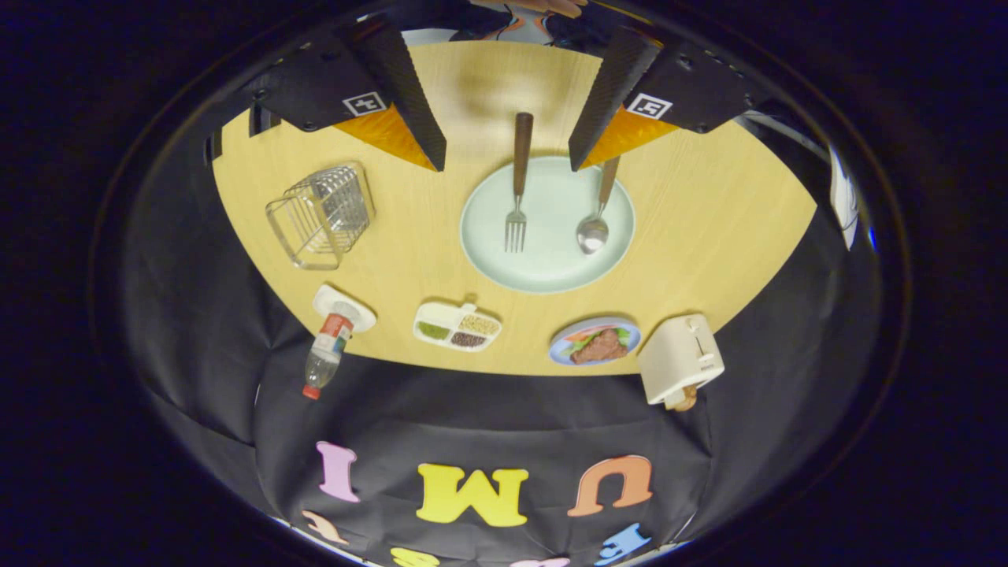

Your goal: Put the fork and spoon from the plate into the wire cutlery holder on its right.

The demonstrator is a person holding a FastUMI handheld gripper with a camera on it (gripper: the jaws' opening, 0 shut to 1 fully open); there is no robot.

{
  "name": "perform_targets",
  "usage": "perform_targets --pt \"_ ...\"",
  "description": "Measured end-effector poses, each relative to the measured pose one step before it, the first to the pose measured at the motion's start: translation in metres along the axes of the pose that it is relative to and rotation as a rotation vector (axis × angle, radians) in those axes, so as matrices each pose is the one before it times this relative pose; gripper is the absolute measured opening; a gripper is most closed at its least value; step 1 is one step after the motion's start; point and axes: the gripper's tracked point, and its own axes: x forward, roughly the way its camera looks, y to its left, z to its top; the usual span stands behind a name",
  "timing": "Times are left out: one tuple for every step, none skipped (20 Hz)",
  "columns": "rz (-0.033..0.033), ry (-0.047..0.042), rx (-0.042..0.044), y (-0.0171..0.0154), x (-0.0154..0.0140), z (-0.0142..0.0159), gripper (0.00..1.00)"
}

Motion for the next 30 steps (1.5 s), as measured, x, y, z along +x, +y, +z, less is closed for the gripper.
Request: perform_targets --pt "0.00517 0.03597 0.00604 0.00142 0.00430 -0.00660 0.94" --pt "0.00772 0.02965 0.00101 0.00179 0.00390 -0.00490 0.94" --pt "0.00986 0.02932 -0.00242 0.00125 0.00544 -0.00361 0.94" --pt "0.01294 0.02534 -0.00232 0.00262 0.00386 -0.00267 0.94" --pt "-0.00377 0.02939 0.00117 -0.00094 0.00710 -0.00175 0.91" --pt "-0.00377 0.03453 0.00501 -0.00134 0.00435 -0.00272 0.88" --pt "-0.00111 0.04467 0.00478 0.00029 0.00733 -0.00265 0.84" --pt "-0.00452 0.03638 0.00219 0.00037 0.00553 -0.00208 0.83" --pt "-0.00056 0.02261 0.00775 -0.00022 0.00371 0.00211 0.83" --pt "-0.00376 0.01801 0.01014 0.00088 0.00297 -0.00111 0.78" --pt "-0.00637 0.01514 0.00710 -0.00009 0.00424 0.00177 0.73" --pt "-0.01413 0.01523 0.01293 -0.00177 0.00160 0.00064 0.70" --pt "-0.00506 0.00749 0.01302 0.00014 0.00264 0.00176 0.69" --pt "-0.00471 0.00944 0.01128 0.00043 0.00321 0.00152 0.58" --pt "-0.00316 0.00932 0.00430 -0.00129 0.00353 -0.00089 0.48" --pt "-0.01003 0.02448 0.01001 -0.00217 0.00337 -0.00137 0.44" --pt "0.00143 0.02753 0.01295 0.00065 0.00173 -0.00225 0.41" --pt "0.01480 0.02822 0.02171 0.00230 0.00260 -0.00299 0.41" --pt "0.02231 0.02146 0.02498 0.00447 -0.00038 -0.00196 0.30" --pt "0.01532 0.01497 0.00893 0.00160 0.00262 -0.00136 0.19" --pt "0.00568 -0.01243 -0.01243 -0.00158 0.00058 0.00630 0.19" --pt "0.00310 -0.01922 -0.00795 0.00000 -0.00312 0.00059 0.12" --pt "0.00529 -0.02464 -0.01333 0.00026 -0.00279 0.00429 0.12" --pt "0.00229 -0.01226 -0.01026 -0.00055 -0.00321 0.00086 0.12" --pt "0.00261 -0.01354 -0.00746 -0.00125 -0.00461 0.00186 0.12" --pt "0.00478 -0.00137 0.00425 -0.00069 -0.00328 -0.00188 0.09" --pt "0.00752 -0.00521 -0.00198 0.00041 -0.00310 0.00049 0.05" --pt "0.00313 -0.00685 -0.00498 -0.00082 -0.00304 -0.00004 0.05" --pt "-0.00399 -0.00789 -0.00066 -0.00205 -0.00338 0.00063 0.05" --pt "-0.00280 -0.00801 -0.00614 -0.00176 -0.00419 -0.00076 0.05"
